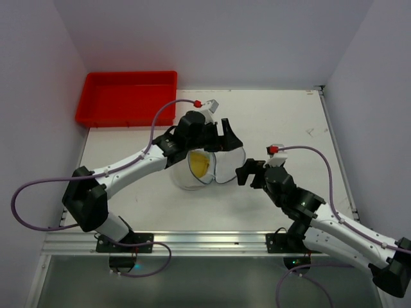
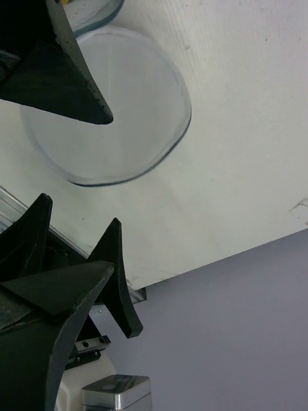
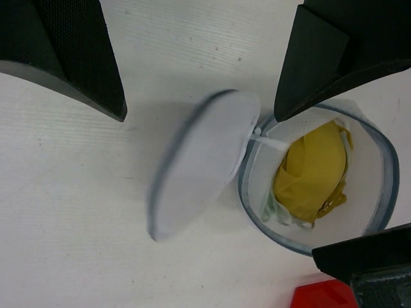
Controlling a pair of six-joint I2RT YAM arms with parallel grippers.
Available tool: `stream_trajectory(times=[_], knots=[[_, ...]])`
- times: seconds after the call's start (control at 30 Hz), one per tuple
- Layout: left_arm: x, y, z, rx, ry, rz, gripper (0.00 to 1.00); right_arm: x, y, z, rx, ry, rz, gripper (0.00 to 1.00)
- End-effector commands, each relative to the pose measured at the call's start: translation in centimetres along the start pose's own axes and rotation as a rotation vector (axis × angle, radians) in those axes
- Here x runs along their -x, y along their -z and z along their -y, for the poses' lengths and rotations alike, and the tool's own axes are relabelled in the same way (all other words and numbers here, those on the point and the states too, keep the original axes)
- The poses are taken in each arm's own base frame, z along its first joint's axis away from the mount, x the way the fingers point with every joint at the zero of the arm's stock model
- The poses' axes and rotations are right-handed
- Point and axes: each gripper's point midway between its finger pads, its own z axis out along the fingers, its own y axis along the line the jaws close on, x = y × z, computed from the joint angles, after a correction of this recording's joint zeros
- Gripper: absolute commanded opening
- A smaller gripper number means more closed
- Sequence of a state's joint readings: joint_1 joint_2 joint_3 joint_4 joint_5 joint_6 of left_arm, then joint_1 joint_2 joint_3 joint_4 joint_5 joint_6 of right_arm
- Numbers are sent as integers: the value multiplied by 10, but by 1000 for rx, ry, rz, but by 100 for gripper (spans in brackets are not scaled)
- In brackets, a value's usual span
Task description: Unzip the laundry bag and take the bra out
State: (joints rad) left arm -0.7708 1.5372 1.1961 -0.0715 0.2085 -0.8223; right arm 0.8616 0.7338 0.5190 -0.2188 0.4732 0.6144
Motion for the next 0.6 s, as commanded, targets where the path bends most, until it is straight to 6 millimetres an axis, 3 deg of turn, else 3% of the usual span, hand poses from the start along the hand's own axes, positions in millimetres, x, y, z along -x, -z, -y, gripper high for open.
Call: stream_trajectory(times=[0.0,0.1,0.17,0.23,0.27,0.33,0.4,0.57], knots=[[40,18,15,27,-84,134,92,19,6,2,3,-80,95,99],[49,34,14,71,-124,168,94,20,7,-7,58,-80,102,99],[43,42,-1,142,-137,146,95,16,5,-24,124,-63,54,99],[40,49,-30,268,-136,159,94,19,3,-41,173,-70,20,99],[37,53,-38,300,-136,159,94,9,-6,-44,160,-55,-24,99],[26,60,-61,359,-127,151,92,13,-13,-53,164,-66,-46,99],[12,65,-83,405,-103,129,92,3,-27,-57,159,-67,-109,99],[-2,91,-104,475,-87,142,91,12,-63,-61,184,-72,-153,99]])
